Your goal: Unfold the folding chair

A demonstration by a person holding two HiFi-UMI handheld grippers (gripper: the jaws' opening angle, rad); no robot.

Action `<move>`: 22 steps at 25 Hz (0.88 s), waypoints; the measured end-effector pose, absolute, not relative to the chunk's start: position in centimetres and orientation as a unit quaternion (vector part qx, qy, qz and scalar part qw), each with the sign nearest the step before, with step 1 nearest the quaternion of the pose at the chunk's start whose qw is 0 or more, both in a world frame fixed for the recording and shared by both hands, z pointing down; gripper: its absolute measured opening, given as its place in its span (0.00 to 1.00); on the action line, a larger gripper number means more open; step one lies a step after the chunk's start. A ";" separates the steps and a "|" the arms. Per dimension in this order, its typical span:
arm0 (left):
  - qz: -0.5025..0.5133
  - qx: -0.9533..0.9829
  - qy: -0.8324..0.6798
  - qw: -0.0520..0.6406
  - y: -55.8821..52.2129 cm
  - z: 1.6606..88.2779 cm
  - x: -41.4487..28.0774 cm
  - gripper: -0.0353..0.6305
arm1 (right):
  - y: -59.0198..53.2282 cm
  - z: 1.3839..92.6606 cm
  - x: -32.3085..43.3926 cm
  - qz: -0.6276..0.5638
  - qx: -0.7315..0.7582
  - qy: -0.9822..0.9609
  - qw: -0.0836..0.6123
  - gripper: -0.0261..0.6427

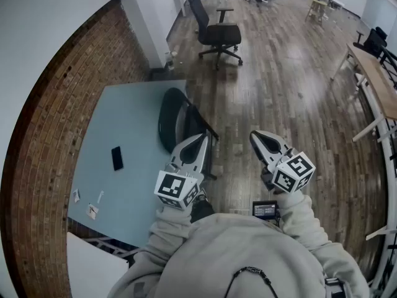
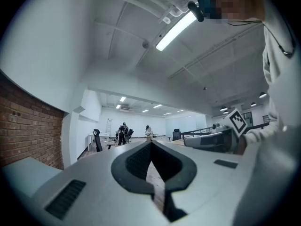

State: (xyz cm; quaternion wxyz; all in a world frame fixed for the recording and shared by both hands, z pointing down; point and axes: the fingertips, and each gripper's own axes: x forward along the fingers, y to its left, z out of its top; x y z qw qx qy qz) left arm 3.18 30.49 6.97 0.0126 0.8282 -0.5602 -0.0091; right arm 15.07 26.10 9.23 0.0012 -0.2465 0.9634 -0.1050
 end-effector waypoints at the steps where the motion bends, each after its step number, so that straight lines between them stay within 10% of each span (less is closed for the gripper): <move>1: -0.014 0.826 -0.564 0.015 29.6 7.2 1.9 0.06 | 25.1 9.4 14.0 -0.102 -0.245 0.964 0.001 0.05; 22: -0.019 0.867 -0.497 0.023 6.6 9.9 -13.8 0.06 | 2.5 9.7 1.7 -0.089 -0.347 0.934 -0.005 0.05</move>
